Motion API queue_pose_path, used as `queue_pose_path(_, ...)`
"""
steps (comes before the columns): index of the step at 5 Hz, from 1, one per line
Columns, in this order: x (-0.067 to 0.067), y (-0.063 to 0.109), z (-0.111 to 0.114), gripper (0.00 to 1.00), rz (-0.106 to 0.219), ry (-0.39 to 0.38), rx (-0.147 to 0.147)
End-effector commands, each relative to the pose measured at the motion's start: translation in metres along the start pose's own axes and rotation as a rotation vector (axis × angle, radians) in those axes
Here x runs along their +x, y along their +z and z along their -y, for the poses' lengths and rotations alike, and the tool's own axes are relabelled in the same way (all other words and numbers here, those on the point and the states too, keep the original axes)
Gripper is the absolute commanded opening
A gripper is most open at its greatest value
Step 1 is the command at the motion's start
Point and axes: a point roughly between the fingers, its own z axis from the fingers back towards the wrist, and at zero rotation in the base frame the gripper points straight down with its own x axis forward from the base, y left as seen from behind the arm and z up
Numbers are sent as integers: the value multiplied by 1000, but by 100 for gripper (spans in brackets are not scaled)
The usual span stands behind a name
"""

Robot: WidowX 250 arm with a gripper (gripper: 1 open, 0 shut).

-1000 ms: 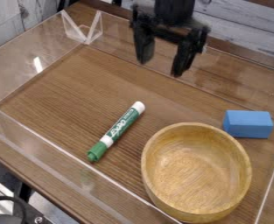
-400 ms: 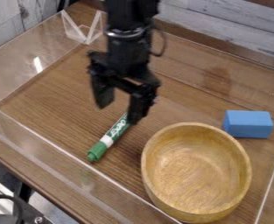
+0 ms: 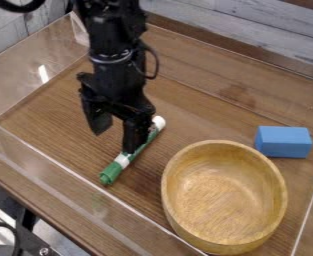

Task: Put the green marker in the brown bowl

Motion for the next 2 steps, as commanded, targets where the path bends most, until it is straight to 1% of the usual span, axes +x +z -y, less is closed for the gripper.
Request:
queue_pose_path(1,4,1,-2,100,38,-15,5)
queue_pose_path(2,3,-5,-3,100,35,-25,0)
